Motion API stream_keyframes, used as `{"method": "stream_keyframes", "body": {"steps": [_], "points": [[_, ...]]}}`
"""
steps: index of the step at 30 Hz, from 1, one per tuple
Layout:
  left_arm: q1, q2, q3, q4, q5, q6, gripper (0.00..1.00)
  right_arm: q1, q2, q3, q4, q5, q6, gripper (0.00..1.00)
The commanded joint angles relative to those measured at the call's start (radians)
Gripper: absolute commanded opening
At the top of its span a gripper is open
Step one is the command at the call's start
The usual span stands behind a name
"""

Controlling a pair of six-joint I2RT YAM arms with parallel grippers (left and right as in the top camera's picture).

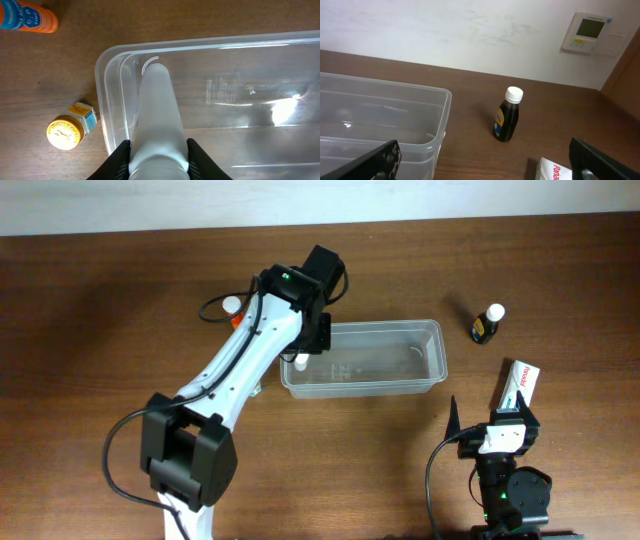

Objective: Pack container
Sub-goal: 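Carry the white bottle over the container and lower it inside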

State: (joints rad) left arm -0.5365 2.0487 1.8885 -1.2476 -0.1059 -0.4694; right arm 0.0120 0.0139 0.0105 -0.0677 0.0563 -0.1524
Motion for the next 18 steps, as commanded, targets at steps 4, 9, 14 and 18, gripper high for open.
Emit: {"method": "stream_keyframes", "body": {"steps": [4, 9, 14, 18], "points": [[0.003, 0.022, 0.003, 0.005, -0.011, -0.016, 0.08, 0.008, -0.007, -0.005, -0.008, 0.016, 0.016, 0.98], [0.003, 0.043, 0.003, 0.01, -0.011, -0.016, 0.08, 0.008, -0.007, -0.005, -0.008, 0.016, 0.016, 0.98], [0.003, 0.079, 0.003, 0.013, -0.004, -0.016, 0.08, 0.008, -0.007, -0.005, -0.008, 0.016, 0.016, 0.98], [0.003, 0.085, 0.003, 0.027, -0.004, -0.016, 0.08, 0.008, -0.007, -0.005, -0.007, 0.016, 0.016, 0.99]]}}
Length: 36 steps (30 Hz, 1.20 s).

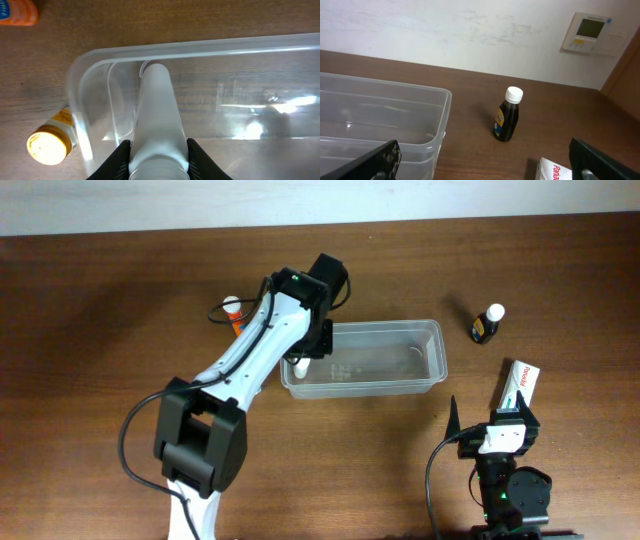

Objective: Pack container
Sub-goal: 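Carry the white bottle over the container and lower it inside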

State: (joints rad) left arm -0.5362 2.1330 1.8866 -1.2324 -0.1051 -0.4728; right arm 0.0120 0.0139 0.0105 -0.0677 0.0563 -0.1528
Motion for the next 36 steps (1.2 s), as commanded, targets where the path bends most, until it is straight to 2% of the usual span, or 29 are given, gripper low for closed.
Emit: {"method": "stream_keyframes", "body": {"steps": [1, 36], "points": [[0.002, 0.001, 0.005, 0.018, -0.005, -0.013, 0.08, 0.008, -0.007, -0.005, -0.008, 0.016, 0.016, 0.98], [0.002, 0.003, -0.042, 0.053, -0.01, -0.039, 0.09, 0.008, -0.007, -0.005, -0.008, 0.016, 0.016, 0.98]]}}
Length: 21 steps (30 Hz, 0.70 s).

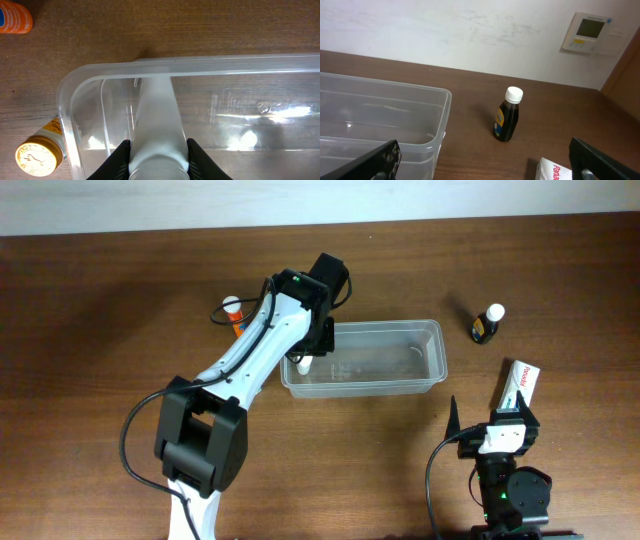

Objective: Pack container
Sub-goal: 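Carry the white bottle over the container and lower it inside, then open the left gripper, release the bottle, and withdraw upward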

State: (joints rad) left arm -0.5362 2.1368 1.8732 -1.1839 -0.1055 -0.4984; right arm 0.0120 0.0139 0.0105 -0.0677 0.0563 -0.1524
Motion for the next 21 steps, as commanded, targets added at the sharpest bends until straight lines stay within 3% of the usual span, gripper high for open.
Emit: {"method": "stream_keyframes", "body": {"steps": [1, 5, 8, 21], "points": [[0.004, 0.0, -0.029, 0.006, -0.013, -0.014, 0.09, 0.008, -0.007, -0.005, -0.008, 0.016, 0.016, 0.98], [0.016, 0.0, -0.029, 0.003, -0.011, -0.014, 0.09, 0.008, -0.007, -0.005, -0.008, 0.016, 0.016, 0.98], [0.027, 0.0, -0.03, -0.005, -0.004, -0.014, 0.23, 0.008, -0.007, -0.005, -0.008, 0.016, 0.016, 0.98], [0.029, 0.0, -0.03, -0.004, -0.004, -0.013, 0.49, 0.008, -0.007, -0.005, -0.008, 0.016, 0.016, 0.98]]}}
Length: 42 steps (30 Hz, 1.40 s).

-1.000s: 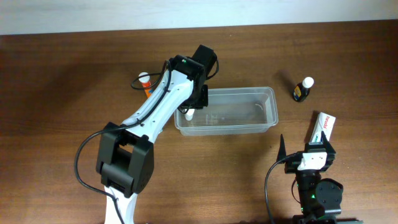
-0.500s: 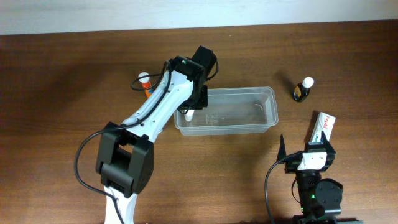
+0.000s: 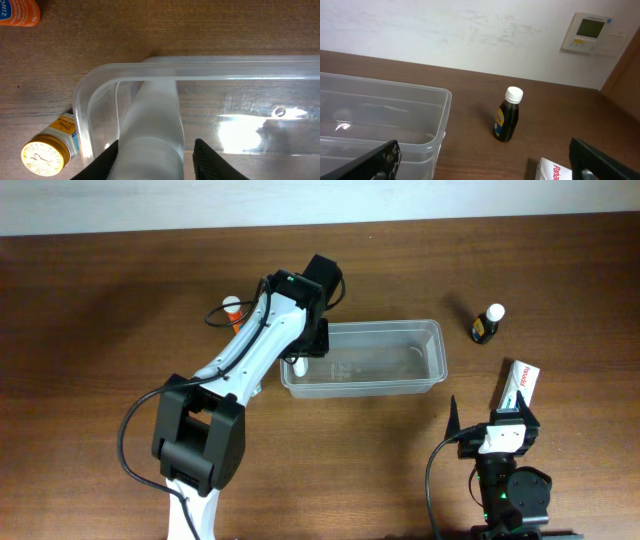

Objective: Pack container
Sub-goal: 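Open the left gripper, release the bottle, and withdraw upward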

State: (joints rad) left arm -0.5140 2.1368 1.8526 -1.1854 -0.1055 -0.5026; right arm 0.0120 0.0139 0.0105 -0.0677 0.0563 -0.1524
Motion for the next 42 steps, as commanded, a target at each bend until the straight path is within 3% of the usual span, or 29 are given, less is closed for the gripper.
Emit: {"method": "stream_keyframes", "body": {"steps": [1, 7, 16, 27, 36, 41, 42], "points": [[0.006, 0.0, -0.009, -0.003, -0.004, -0.009, 0.5, 0.008, -0.007, -0.005, -0.008, 0.016, 0.016, 0.99], [0.007, -0.002, 0.013, -0.008, -0.005, -0.008, 0.57, 0.008, -0.007, -0.005, -0.008, 0.016, 0.016, 0.98], [0.018, -0.006, 0.195, -0.129, -0.068, 0.029, 0.64, 0.008, -0.007, -0.005, -0.008, 0.016, 0.016, 0.98], [0.033, -0.007, 0.404, -0.236, -0.144, 0.072, 0.64, 0.008, -0.007, -0.005, -0.008, 0.016, 0.016, 0.98], [0.175, -0.007, 0.499, -0.348, -0.138, 0.09, 0.65, 0.008, -0.007, -0.005, -0.008, 0.016, 0.016, 0.98], [0.293, -0.007, 0.499, -0.333, 0.015, 0.239, 0.66, 0.008, -0.007, -0.005, -0.008, 0.016, 0.015, 0.98], [0.309, -0.006, 0.498, -0.329, 0.032, 0.246, 0.71, 0.008, -0.007, -0.005, -0.008, 0.016, 0.016, 0.98]]}}
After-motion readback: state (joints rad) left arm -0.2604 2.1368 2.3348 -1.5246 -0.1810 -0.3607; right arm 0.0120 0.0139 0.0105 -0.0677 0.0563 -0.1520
